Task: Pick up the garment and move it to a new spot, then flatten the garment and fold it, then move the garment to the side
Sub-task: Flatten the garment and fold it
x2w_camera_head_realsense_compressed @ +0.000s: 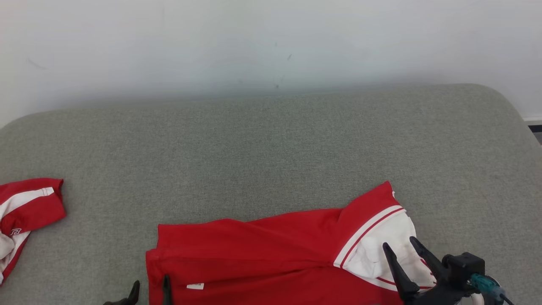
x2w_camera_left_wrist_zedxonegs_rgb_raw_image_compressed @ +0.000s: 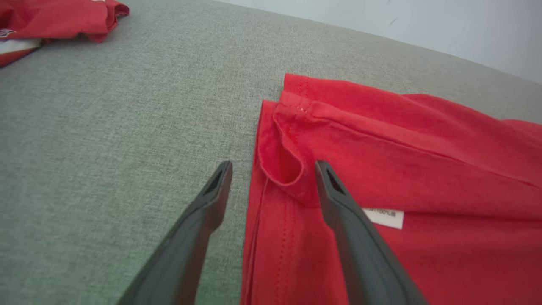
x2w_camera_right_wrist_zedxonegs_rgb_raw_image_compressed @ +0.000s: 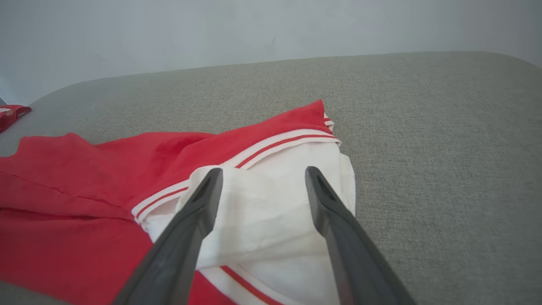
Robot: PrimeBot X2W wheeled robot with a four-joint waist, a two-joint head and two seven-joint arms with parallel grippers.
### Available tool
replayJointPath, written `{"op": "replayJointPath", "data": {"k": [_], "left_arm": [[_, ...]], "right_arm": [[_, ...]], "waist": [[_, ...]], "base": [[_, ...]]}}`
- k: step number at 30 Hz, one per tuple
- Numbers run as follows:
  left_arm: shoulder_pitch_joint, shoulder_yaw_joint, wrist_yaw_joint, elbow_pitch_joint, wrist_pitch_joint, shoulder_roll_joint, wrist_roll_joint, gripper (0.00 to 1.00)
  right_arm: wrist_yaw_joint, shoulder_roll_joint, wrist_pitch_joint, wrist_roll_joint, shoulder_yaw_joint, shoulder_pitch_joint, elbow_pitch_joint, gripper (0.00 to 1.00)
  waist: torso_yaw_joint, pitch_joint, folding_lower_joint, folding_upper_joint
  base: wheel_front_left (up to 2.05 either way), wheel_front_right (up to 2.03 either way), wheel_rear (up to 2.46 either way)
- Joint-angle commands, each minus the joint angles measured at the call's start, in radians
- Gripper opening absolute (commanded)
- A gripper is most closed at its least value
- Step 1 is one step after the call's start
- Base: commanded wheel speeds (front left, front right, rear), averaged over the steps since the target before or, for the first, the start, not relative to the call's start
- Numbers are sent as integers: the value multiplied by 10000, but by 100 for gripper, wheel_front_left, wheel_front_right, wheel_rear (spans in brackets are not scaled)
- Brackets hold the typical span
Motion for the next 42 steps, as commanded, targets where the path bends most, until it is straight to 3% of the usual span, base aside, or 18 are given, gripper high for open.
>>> {"op": "replayJointPath", "data": {"k": [1, 13, 15, 16, 18, 20, 22, 35, 40, 42], "left_arm": [[29, -28, -21, 34, -10, 10, 25, 100], [-144, -216, 87, -63, -10, 11, -110, 100], [-133, -225, 125, -96, -10, 11, -130, 100], [-138, -225, 132, -108, -10, 11, -133, 100], [-201, -211, 132, -103, -10, 11, -128, 100], [-282, -206, 116, -93, -10, 10, -110, 100], [-339, -205, 104, -101, -10, 11, -90, 100], [-260, -210, 105, -231, -9, 10, 49, 100], [-176, -188, 88, -249, -9, 11, 42, 100], [-160, -195, 79, -242, -9, 11, 44, 100]], "right_arm": [[-12, -103, -3, -106, 118, -243, 168, 100], [-12, -230, -3, 194, 1031, -1201, 1478, 100], [-12, -198, -3, 286, 1134, -1272, 1574, 86], [-12, -189, -3, 326, 1168, -1286, 1602, 58], [-12, -173, -3, 426, 1250, -1269, 1693, 33], [-12, -167, -3, 492, 1289, -1363, 1725, 23], [-12, -143, -3, 595, 1249, -1425, 1721, 0], [-12, -42, -3, 485, 197, -623, 712, 0], [-12, 51, -3, 526, 237, -193, 432, 0], [-12, 104, -3, 597, 383, -179, 214, 7]], "waist": [[70, 54, 0, -1], [353, 387, 0, -1], [356, 450, 0, -1], [356, 475, 0, -1], [351, 525, 0, -1], [343, 561, 0, -1], [332, 585, 0, -1], [151, 525, 0, -1], [28, 453, 0, -1], [1, 432, 0, -1]], "base": [[0, 0, 0], [0, 0, 0], [0, 0, 0], [0, 0, 0], [0, 0, 0], [0, 0, 0], [0, 0, 0], [0, 0, 0], [0, 0, 0], [0, 0, 0]]}}
